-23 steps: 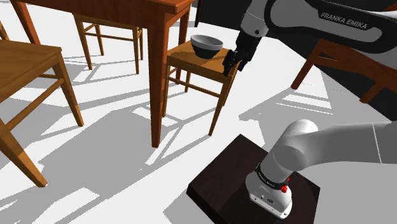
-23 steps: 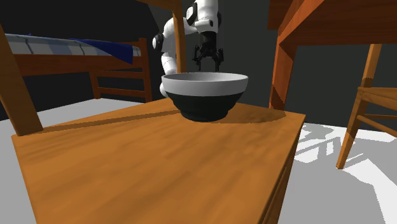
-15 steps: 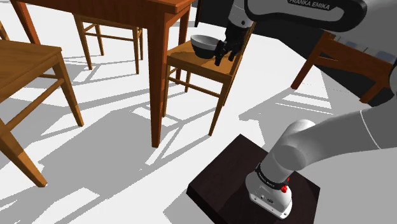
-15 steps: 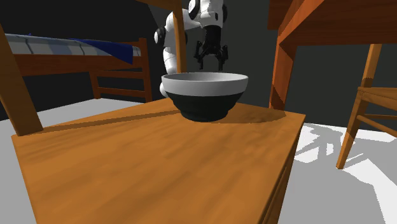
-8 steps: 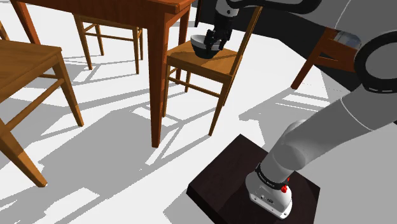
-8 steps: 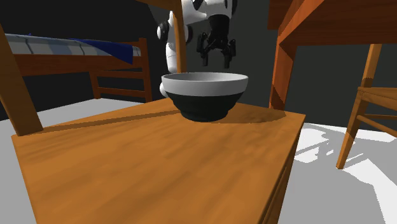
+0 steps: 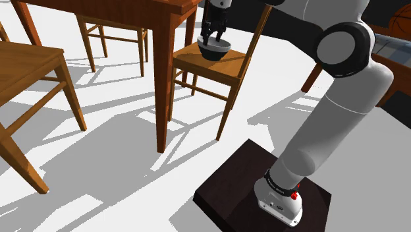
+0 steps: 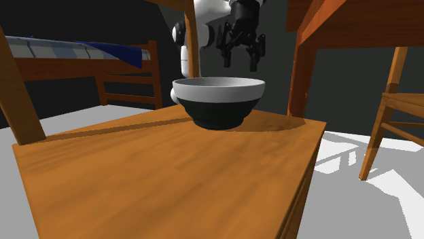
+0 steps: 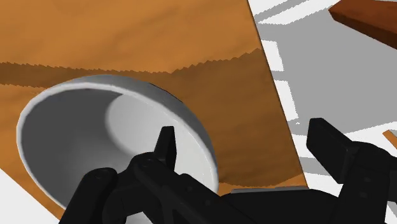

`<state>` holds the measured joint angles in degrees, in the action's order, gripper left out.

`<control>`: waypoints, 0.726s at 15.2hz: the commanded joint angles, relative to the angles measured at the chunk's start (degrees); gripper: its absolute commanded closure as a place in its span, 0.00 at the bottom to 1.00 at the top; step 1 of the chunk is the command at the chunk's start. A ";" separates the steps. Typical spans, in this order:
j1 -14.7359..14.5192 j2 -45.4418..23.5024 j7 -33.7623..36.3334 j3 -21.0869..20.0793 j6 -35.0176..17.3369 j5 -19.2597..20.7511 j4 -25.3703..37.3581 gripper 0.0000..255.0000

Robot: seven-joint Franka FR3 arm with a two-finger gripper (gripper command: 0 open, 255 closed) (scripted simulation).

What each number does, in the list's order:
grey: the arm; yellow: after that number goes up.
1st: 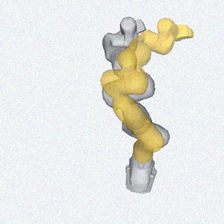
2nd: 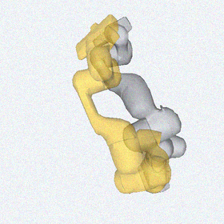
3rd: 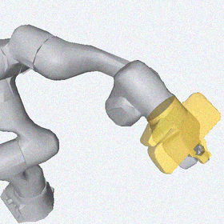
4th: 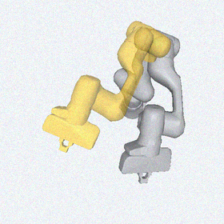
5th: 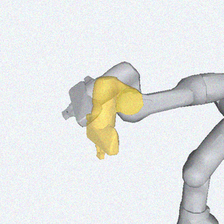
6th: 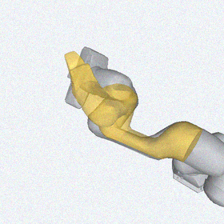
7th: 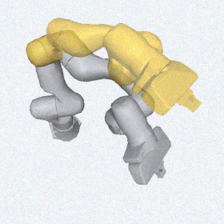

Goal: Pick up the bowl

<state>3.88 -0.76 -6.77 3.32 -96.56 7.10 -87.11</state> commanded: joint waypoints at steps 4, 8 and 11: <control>0.90 -15.35 -3.57 0.57 6.92 -0.34 22.20 0.00; 1.03 -15.99 -3.62 0.56 4.94 -0.29 20.83 0.00; 0.99 -14.72 -3.23 0.54 1.98 -0.18 16.59 0.00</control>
<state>4.88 -15.85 -10.10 3.86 -93.60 6.89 -69.20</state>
